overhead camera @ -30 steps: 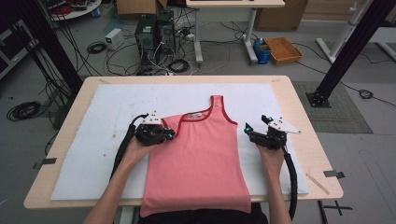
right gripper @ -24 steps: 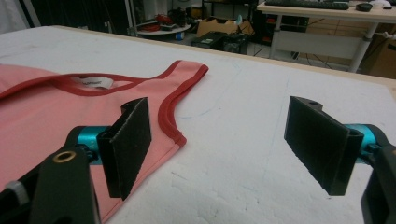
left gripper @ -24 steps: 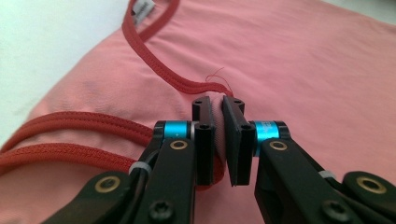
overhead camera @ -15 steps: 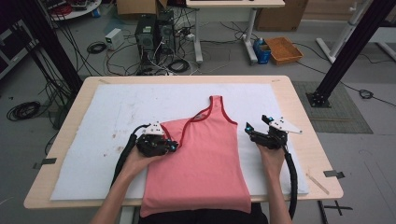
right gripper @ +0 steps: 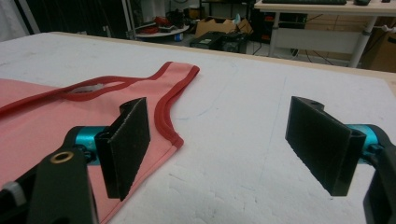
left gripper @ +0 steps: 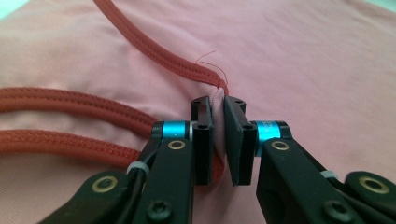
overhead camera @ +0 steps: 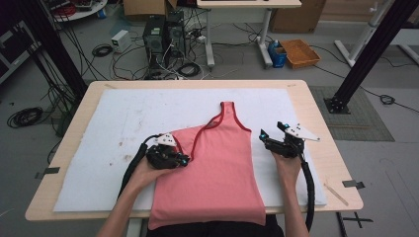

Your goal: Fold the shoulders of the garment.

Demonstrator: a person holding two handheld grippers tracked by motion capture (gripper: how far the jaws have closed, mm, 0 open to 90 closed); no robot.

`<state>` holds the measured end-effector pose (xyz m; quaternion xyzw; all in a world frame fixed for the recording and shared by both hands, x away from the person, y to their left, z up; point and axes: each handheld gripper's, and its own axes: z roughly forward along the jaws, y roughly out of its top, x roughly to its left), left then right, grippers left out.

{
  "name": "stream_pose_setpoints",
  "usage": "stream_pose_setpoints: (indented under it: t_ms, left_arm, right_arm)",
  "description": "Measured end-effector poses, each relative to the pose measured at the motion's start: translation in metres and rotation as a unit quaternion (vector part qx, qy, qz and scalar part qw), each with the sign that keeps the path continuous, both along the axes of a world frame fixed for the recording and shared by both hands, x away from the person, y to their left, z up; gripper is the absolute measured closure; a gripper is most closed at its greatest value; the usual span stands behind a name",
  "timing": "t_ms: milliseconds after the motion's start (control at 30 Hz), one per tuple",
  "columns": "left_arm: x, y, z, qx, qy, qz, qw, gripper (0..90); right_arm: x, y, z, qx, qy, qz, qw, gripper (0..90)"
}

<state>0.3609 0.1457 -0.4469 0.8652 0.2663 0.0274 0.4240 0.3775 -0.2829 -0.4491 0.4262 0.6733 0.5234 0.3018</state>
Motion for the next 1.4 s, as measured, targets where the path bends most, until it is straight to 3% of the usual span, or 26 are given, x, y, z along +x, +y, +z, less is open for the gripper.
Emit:
stream_pose_setpoints:
  t_ms: [133,333,433,667,833,967,1133,1267,1400]
  left_arm:
    - [0.0,0.0,0.0,-0.002,0.0,-0.005,1.0,79.4]
    - [-0.006,-0.004,0.003,-0.004,-0.011,-0.025,0.9996,60.9]
    - [-0.009,-0.004,0.005,-0.006,-0.015,-0.031,0.9994,55.8]
    - [-0.014,0.005,0.013,-0.026,-0.017,-0.045,0.9985,50.5]
    - [-0.008,0.025,0.022,-0.038,-0.044,0.005,0.9983,40.1]
    - [0.001,0.04,0.028,-0.048,-0.047,0.044,0.9968,36.8]
    - [0.006,0.054,0.029,-0.029,-0.06,0.072,0.9952,36.5]
    - [0.005,0.063,0.026,-0.042,-0.07,0.099,0.9918,36.6]
    - [0.005,0.07,0.028,-0.046,-0.079,0.119,0.9887,35.9]
  right_arm:
    - [0.0,0.0,0.0,0.0,0.0,0.0,1.0,21.8]
    - [0.0,0.0,0.0,0.0,0.001,0.0,1.0,21.8]
    - [0.001,0.0,0.0,-0.004,-0.003,-0.001,1.0,21.8]
    - [0.0,0.0,0.0,-0.004,-0.003,-0.001,1.0,21.9]
    - [0.001,-0.001,0.0,0.003,0.0,-0.003,1.0,21.9]
    - [0.001,-0.001,0.0,0.005,0.001,-0.003,1.0,21.9]
    - [0.002,-0.002,0.0,0.008,0.007,-0.001,0.9999,22.3]
    - [0.007,-0.002,0.001,0.014,0.023,0.003,0.9996,22.4]
    - [0.015,-0.002,0.005,0.038,0.032,0.017,0.9986,22.9]
